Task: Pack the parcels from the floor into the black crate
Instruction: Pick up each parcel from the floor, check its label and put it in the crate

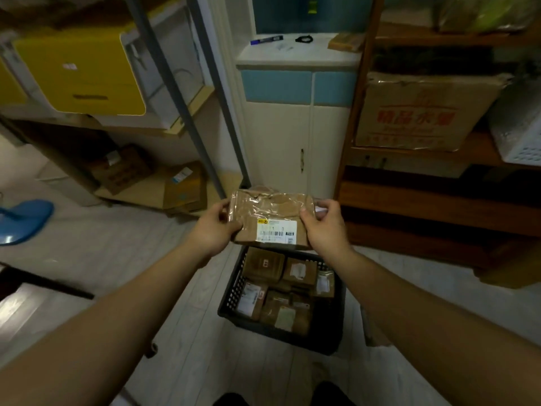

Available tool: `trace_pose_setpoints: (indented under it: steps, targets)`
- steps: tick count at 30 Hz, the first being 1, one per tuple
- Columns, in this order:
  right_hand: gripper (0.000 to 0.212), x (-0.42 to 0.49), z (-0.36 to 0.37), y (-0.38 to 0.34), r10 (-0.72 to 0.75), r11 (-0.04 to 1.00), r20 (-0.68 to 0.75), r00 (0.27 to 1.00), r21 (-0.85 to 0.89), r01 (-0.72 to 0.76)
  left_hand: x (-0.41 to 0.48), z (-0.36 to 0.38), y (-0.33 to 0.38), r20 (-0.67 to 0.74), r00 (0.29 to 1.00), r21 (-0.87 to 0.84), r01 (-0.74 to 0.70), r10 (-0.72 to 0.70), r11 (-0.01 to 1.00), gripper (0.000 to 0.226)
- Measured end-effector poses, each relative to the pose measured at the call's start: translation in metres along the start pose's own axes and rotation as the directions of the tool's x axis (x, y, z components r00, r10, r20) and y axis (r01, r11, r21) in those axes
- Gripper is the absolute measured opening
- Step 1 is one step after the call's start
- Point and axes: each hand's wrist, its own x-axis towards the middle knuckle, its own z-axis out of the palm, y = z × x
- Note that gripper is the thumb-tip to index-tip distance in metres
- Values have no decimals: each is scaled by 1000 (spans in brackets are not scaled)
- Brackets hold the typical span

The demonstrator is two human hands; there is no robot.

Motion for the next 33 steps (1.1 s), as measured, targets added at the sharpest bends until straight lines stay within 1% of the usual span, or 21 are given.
trace_pose_setpoints:
  steps: [2, 4, 7, 9, 11, 13, 15, 17, 20, 23, 25, 26, 27, 28, 29, 31, 33]
  targets:
    - [46, 7, 9, 11, 27, 1000, 76, 997, -17, -26, 15, 1, -10, 16, 1000, 31, 25, -25, 999, 56]
    - [47, 14, 17, 23, 41, 999, 126, 991, -38, -36, 29, 3, -22, 52, 998, 100, 27, -32, 995, 53]
    - [39, 20, 30, 40, 9, 991, 126, 992, -135, 8, 51, 5, -43, 105, 994, 181, 7, -26, 983, 45]
    - [42, 26, 43, 58, 33, 981, 102, 994, -195, -13, 66, 6, -62, 138, 990, 224, -9, -23, 974, 41]
    - [46, 29, 60, 77, 62, 977, 80, 995, -210, -44, 81, 5, -87, 177, 984, 290, -44, -8, 956, 49]
    - [46, 32, 82, 102, 113, 983, 47, 993, -153, -105, 100, 3, -120, 224, 974, 333, -49, -28, 941, 61]
    - [39, 36, 105, 130, 139, 982, 26, 990, -135, -134, 119, 2, -159, 277, 959, 311, -29, -61, 950, 66]
    - [36, 41, 128, 163, 157, 974, 22, 987, -167, -152, 136, 3, -198, 314, 944, 292, 3, -99, 956, 65]
    - [38, 55, 160, 222, 195, 959, 10, 981, -210, -189, 161, 12, -256, 316, 931, 296, 84, -181, 952, 61]
    - [48, 76, 184, 284, 236, 946, 49, 971, -242, -217, 181, 31, -313, 282, 920, 324, 174, -271, 930, 48]
    - [48, 89, 194, 321, 258, 935, 76, 963, -269, -229, 189, 45, -350, 233, 924, 294, 230, -303, 928, 53]
    - [50, 97, 197, 337, 270, 931, 90, 959, -280, -236, 193, 53, -366, 222, 924, 291, 243, -312, 925, 57]
    - [54, 103, 203, 355, 281, 924, 95, 955, -296, -243, 197, 61, -385, 222, 924, 328, 231, -312, 916, 56]
    - [59, 109, 206, 367, 283, 920, 91, 955, -308, -244, 201, 66, -397, 224, 927, 382, 202, -302, 902, 48]
    - [63, 115, 210, 377, 287, 911, 84, 954, -331, -245, 205, 71, -407, 217, 930, 418, 185, -296, 889, 39]
    - [63, 127, 220, 401, 292, 897, 36, 956, -358, -260, 212, 82, -434, 192, 926, 422, 222, -326, 879, 25]
    - [59, 139, 229, 416, 327, 886, -70, 943, -324, -331, 216, 92, -453, 193, 910, 412, 266, -368, 872, 23]
